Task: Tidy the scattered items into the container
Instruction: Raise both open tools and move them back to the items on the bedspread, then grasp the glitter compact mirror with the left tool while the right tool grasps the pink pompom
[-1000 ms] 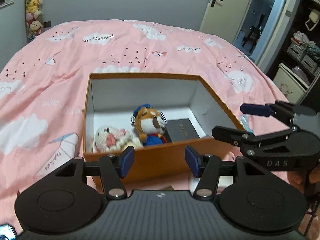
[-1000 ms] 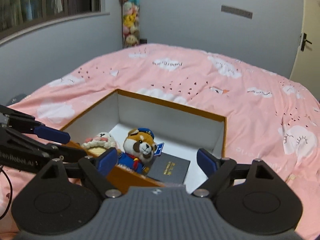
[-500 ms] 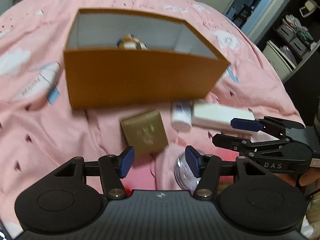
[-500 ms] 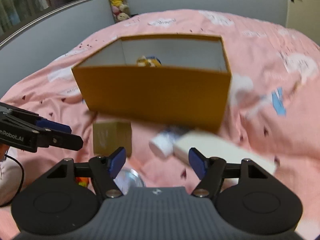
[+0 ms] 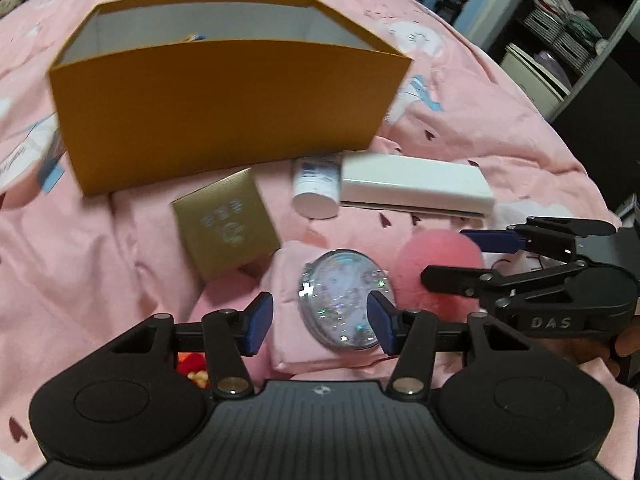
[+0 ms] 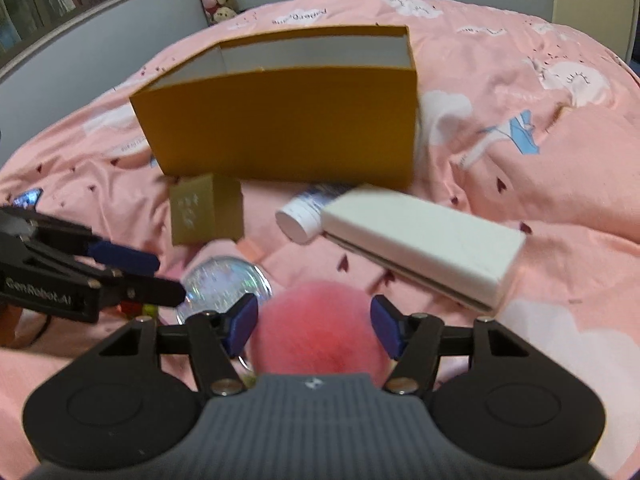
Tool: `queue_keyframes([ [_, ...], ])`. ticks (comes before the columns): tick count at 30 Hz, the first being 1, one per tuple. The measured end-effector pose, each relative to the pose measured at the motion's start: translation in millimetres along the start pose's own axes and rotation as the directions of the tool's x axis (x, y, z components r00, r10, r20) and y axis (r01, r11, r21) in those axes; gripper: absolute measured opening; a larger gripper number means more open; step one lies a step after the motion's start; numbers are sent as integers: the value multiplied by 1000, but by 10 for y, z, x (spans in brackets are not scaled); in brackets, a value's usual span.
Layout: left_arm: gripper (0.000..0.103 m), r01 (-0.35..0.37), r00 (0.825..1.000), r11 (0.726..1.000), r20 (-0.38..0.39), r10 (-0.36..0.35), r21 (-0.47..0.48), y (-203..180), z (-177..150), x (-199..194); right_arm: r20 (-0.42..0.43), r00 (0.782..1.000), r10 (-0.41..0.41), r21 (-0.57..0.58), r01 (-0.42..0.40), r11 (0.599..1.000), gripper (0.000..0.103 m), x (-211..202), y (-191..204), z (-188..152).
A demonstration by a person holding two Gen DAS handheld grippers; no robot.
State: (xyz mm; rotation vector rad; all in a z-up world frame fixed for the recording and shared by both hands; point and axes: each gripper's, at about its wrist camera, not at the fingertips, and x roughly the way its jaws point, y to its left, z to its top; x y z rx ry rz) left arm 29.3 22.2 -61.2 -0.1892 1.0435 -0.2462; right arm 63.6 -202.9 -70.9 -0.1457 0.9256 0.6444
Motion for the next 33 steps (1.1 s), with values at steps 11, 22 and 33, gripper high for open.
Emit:
queue_keyframes([
  [11,43,18,999,1000,-29,-18,-1,-35,-14,241,-57,998,12,17,-11,1000,55,108,-41,-104],
  [22,59,70,995,997,-74,-73,-44,16,-13,451,-94,994,52,10,-51,999,48,220,-24,-116],
  [33,33,100,995,994,-11,-100,-34,-8,-16,308,-105,992,64,43,-60,997,48,271,-64,-132],
])
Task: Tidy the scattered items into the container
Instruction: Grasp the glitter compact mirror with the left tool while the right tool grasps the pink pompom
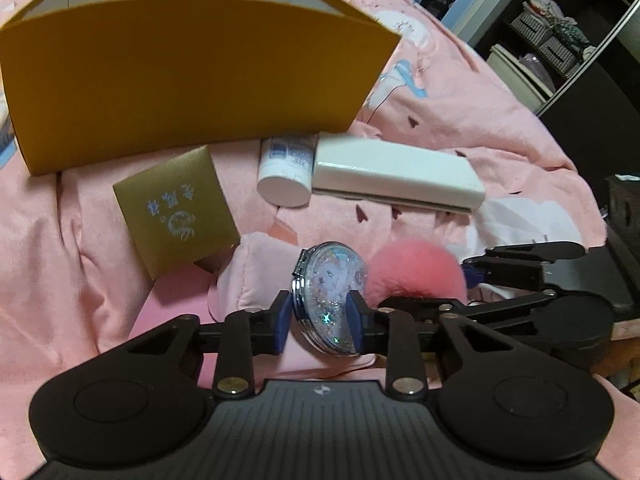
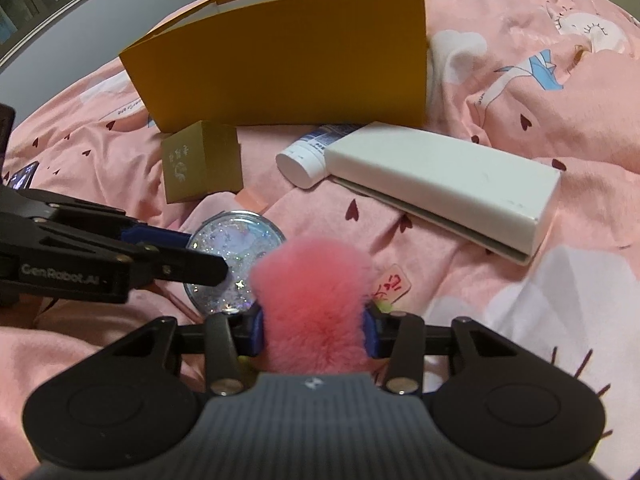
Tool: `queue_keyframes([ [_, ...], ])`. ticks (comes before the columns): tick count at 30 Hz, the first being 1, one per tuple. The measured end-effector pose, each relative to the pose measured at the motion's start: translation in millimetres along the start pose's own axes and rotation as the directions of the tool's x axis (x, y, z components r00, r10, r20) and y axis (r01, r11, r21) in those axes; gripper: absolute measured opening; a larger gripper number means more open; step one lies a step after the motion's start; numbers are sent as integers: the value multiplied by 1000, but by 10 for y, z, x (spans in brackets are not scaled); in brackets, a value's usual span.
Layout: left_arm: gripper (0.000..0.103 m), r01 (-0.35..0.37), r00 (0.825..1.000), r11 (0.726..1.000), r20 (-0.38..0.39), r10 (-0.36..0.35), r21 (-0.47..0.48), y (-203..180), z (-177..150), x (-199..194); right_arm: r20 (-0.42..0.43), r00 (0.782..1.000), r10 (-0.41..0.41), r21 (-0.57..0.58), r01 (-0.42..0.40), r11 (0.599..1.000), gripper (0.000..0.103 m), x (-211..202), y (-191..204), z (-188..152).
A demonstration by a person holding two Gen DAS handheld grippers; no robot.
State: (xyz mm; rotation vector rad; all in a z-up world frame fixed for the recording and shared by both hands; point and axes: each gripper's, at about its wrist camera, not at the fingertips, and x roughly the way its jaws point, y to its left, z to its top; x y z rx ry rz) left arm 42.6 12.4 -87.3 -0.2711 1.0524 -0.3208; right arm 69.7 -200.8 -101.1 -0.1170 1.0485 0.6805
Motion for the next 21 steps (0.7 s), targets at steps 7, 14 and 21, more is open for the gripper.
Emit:
queue_keyframes([
  [7,28,59,998,997,2,-59,52,-115,-4,-41,-2,1000,1,18,-1,1000,48,-16,-34,21],
  [14,23,62,998,998,-2,-62,20,-100,12,41,-3,1000,1,17,0,1000,48,-23,-43,31],
  [21,15,81,996,996,34,-81,27,-126,-6,-15,7,1000,2,18,-2,1000,46,-41,-48,30],
])
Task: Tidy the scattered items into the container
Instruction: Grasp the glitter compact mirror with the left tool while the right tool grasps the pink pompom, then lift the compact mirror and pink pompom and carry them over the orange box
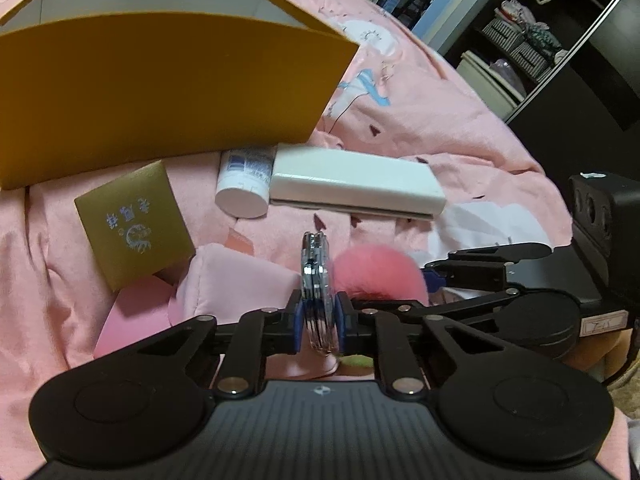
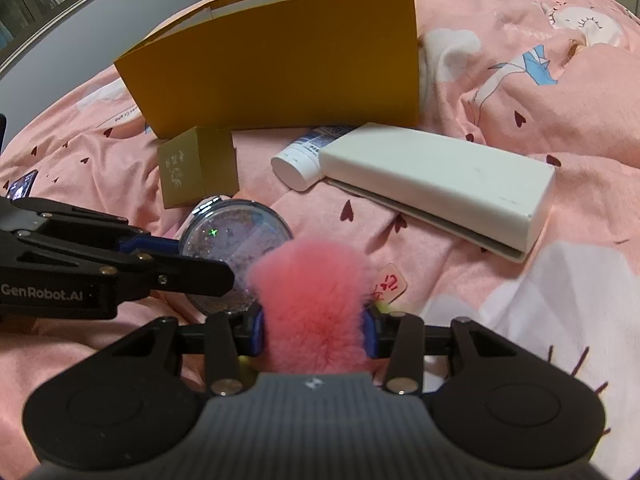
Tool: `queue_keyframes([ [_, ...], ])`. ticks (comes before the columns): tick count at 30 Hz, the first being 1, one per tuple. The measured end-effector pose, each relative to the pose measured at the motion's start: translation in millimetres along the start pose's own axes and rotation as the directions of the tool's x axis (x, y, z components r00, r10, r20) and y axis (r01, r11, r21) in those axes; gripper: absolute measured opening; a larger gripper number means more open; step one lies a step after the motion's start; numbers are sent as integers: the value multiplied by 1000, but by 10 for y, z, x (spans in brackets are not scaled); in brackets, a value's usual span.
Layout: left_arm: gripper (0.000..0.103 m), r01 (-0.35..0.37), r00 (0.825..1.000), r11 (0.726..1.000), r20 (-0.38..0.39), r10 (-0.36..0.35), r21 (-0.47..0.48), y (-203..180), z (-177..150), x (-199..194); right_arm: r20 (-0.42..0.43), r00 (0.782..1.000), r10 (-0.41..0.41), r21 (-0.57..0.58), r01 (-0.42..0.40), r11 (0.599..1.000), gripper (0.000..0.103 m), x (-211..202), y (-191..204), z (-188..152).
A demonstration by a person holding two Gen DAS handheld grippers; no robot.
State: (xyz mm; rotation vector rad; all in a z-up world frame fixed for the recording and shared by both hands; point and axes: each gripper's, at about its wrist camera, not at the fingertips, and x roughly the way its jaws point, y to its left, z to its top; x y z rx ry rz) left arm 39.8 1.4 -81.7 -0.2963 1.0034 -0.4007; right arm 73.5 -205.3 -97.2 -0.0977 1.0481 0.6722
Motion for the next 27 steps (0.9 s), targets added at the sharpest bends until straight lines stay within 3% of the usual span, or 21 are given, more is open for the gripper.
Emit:
queue_keyframes([
  [7,15,2,1000,1000,26,-2,-28,33,10,-76,41,999,-5,3,5,1000,39,-104,0,48],
  [12,15,9,998,998,58,-6,-55,67,54,-179,73,997,11,31,-13,999,15,-196,-59,115],
  [15,15,5,997,997,73,1,-73,89,71,-221,64,998,16,32,-18,999,13,-186,-75,138],
  [16,15,2,997,997,75,4,-77,95,74,-232,55,998,13,29,-15,999,14,-171,-72,137],
  [18,15,5,997,996,80,2,-85,105,79,-252,35,999,10,8,-11,1000,30,-143,-43,121],
  [21,15,4,996,996,84,4,-86,101,84,-266,2,1000,0,-5,0,1000,43,-71,-13,84],
  [27,15,-8,997,996,77,15,-88,112,73,-253,-49,998,-28,-40,26,999,53,137,16,0],
])
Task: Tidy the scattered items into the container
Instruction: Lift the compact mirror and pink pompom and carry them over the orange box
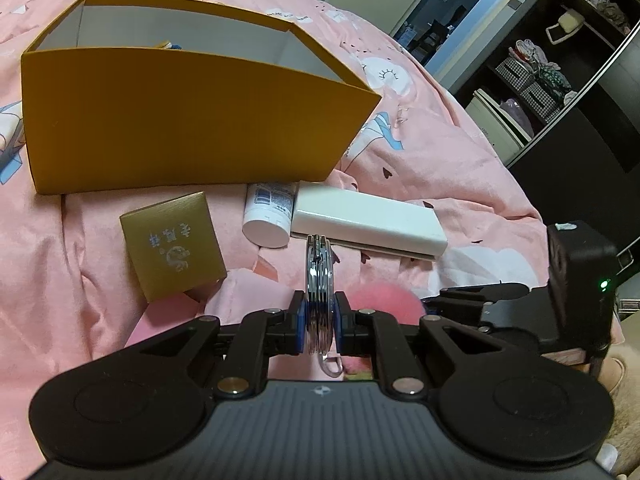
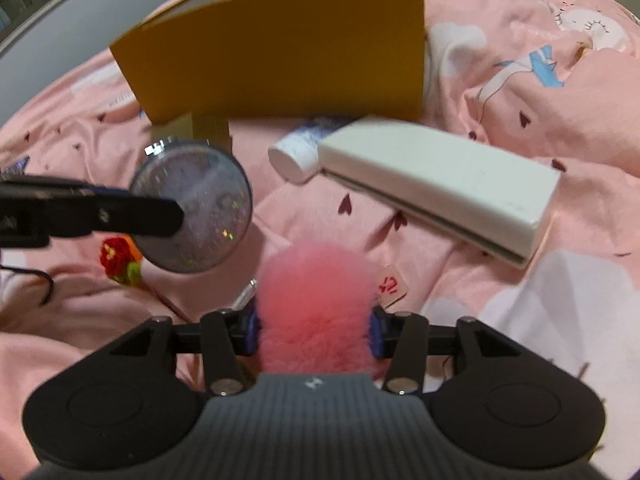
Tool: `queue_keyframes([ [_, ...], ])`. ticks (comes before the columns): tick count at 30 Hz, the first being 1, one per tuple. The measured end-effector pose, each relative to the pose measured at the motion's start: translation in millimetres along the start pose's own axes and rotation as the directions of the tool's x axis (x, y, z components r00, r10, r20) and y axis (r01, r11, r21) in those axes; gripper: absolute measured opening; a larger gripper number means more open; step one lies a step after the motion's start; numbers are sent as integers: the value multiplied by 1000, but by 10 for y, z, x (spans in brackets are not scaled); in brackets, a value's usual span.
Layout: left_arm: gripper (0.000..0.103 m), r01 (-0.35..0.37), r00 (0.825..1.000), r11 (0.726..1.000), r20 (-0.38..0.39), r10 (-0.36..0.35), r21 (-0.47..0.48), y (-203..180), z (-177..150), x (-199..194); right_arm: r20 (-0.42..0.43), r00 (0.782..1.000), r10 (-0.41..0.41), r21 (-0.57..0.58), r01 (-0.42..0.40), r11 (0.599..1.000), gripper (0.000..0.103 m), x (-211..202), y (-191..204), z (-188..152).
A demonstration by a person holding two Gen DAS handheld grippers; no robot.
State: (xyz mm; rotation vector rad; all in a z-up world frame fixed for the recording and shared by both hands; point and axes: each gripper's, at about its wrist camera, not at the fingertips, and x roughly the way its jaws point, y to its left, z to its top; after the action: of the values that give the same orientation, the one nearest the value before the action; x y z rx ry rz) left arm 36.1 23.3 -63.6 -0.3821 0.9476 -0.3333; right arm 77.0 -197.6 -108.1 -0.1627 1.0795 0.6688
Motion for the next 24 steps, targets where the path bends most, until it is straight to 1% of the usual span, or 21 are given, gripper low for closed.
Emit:
queue_keyframes([
  [5,15,-6,1000,1000,1,6,1,-3,2,4,-11,1000,-1,-17,1,1000,54,120,10,-7],
  [8,15,-8,1000,1000,5,8,0,-4,3,-10,-25,1000,-13,-61,11,998,53,150,72,-7],
  [12,15,-14,1000,1000,11,14,-5,9,8,-33,-31,999,-17,-141,13,990,48,133,172,-42],
  [17,15,-15,1000,1000,26,15,-9,29,25,-95,-8,1000,-14,-154,13,988,46,42,179,-57],
  [24,15,-8,998,1000,67,9,-8,20,93,-243,51,999,12,-141,-4,990,44,-188,162,36],
])
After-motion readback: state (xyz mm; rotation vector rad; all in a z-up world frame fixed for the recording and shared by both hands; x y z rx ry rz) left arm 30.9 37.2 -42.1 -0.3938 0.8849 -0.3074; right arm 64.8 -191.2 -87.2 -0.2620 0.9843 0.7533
